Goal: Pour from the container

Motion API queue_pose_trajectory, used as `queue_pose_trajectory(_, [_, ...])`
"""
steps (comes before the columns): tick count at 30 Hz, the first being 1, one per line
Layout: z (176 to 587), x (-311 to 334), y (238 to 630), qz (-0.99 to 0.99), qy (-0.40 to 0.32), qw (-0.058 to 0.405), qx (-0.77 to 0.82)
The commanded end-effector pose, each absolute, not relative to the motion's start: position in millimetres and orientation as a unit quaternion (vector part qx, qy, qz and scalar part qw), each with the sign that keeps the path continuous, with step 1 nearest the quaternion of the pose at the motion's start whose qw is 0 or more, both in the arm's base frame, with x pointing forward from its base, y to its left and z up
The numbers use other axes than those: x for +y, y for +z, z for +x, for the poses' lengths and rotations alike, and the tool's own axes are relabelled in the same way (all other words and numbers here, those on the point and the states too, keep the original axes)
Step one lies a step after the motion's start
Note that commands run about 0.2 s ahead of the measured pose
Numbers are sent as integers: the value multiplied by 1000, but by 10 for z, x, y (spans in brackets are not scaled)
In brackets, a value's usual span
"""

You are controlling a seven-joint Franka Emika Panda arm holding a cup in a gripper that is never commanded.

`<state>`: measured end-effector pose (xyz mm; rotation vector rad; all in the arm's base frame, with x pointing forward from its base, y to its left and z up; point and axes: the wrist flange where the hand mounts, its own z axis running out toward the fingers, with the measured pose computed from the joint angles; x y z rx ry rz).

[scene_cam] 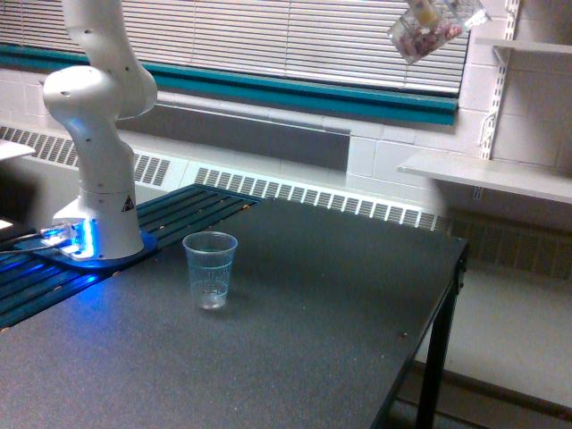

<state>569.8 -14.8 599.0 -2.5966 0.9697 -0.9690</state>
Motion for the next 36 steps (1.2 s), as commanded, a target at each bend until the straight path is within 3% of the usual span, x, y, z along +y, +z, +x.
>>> queue_pose_trajectory(1, [5691,-167,5994,-879,-331,102,327])
queue_pose_trajectory(21, [5457,-422,5677,-889,-330,74,309])
queue_pose_trajectory(36, [5049,-644,5101,-898,-302,50,315])
